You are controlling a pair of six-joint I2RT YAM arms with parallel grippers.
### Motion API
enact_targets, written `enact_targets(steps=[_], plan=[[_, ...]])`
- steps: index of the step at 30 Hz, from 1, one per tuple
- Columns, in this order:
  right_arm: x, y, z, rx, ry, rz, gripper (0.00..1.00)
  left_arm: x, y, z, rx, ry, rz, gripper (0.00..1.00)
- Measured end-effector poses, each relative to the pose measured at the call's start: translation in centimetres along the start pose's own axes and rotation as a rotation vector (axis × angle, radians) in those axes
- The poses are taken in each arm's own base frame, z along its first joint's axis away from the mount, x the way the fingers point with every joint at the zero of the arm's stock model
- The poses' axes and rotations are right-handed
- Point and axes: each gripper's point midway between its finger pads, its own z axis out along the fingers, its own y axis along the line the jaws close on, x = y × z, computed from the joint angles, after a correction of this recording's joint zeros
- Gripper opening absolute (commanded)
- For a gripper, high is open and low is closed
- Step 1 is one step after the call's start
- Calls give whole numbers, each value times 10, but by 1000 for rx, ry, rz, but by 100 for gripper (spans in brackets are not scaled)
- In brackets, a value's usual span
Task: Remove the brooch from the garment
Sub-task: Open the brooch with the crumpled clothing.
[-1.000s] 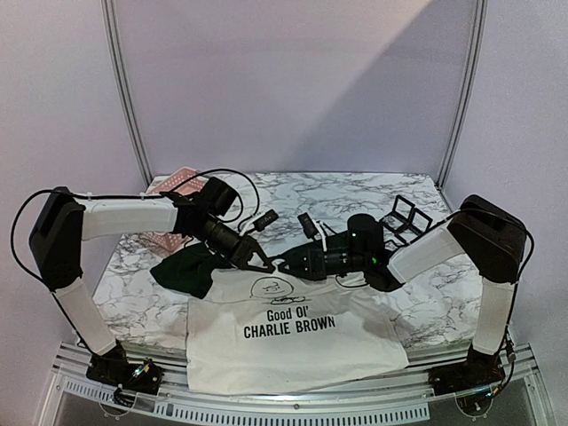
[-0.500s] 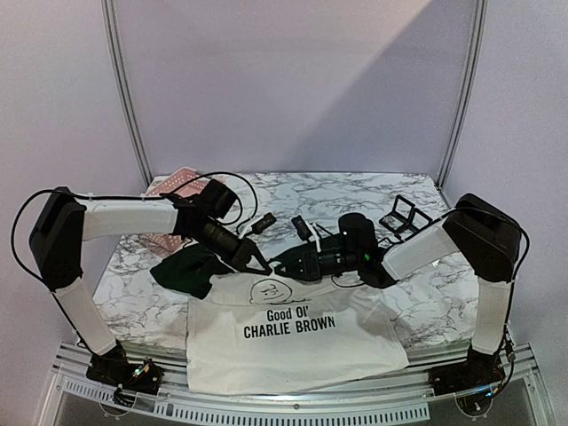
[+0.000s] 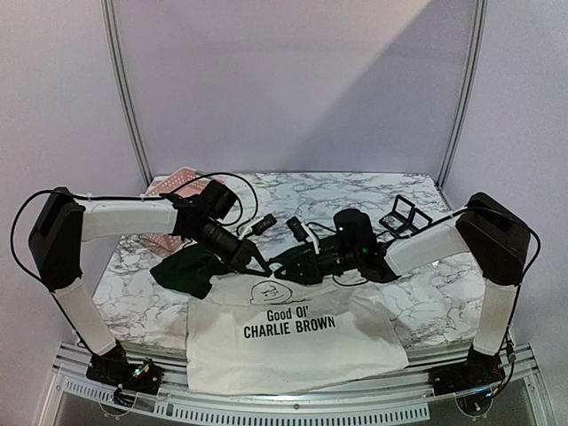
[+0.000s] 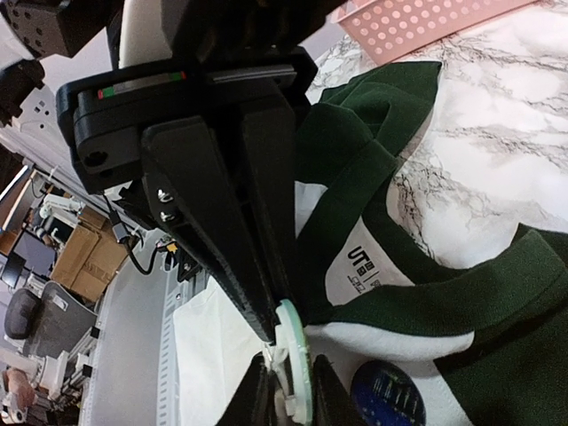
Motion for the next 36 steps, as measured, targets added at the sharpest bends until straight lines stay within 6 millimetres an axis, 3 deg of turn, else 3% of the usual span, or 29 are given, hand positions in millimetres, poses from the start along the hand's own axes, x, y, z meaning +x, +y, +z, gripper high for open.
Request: enact_targets(steps=[4, 9, 14, 17, 21, 30, 36], plan=[[5, 8, -11, 3, -2, 15, 47, -1, -2, 0, 7, -1, 7, 0], [-1, 26, -30, 7, -42, 7, 53, -3, -4, 0, 13, -4, 12, 0], [-28, 44, -47, 46, -126, -52, 44, -4, -4, -1, 14, -6, 13, 0], [-34, 40, -49, 92, -136, -67, 44, -4, -5, -1, 15, -7, 14, 0], [-33, 29, -45, 143, -116, -66, 42, -5, -6, -1, 22, -10, 18, 0], [-23, 8, -24, 162, -53, -53, 26, -6, -8, -1, 31, -15, 24, 0], [-21, 5, -23, 164, -45, -47, 20, -6, -8, -1, 31, -16, 25, 0]])
